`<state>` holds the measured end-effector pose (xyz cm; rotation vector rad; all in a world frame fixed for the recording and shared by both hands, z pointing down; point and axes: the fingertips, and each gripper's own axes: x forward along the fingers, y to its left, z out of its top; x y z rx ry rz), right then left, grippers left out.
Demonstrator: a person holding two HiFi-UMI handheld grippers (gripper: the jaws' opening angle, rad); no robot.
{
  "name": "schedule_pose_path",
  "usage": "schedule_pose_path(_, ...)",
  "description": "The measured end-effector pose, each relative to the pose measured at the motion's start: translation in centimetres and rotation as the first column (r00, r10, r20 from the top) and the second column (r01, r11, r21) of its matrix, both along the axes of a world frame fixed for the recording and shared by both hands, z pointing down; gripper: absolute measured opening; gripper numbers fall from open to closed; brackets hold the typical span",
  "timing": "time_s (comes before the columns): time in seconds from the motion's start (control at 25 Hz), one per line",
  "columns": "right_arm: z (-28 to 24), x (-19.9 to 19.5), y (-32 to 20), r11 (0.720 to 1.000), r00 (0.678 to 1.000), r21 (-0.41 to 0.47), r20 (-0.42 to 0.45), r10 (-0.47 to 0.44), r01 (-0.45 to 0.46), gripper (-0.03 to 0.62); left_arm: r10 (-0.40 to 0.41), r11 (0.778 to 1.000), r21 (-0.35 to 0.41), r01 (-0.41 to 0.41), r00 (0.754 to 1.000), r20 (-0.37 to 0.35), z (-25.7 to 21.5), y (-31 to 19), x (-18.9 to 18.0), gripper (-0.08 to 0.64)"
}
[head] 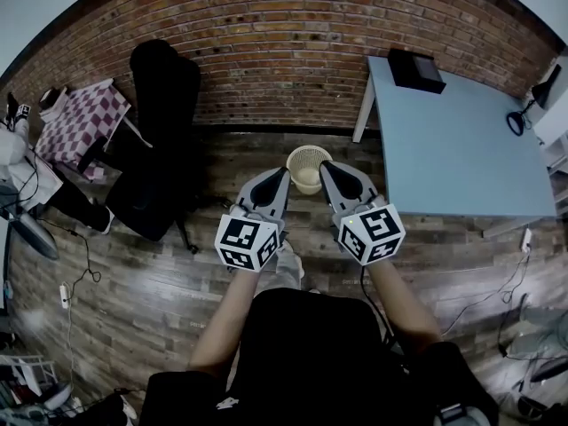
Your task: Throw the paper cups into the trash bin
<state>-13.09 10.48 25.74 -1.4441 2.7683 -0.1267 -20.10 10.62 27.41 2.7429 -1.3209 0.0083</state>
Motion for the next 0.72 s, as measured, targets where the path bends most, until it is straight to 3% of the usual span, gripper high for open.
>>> schedule_pose_path(0.72,-0.3,0.2,3.3,1.0,1.0,0.003,0.013,-0.006,0.006,0.003,0.031,0.999,-0.015,-0.03,0.999,0.034,0.0,3.1,1.0,0.009)
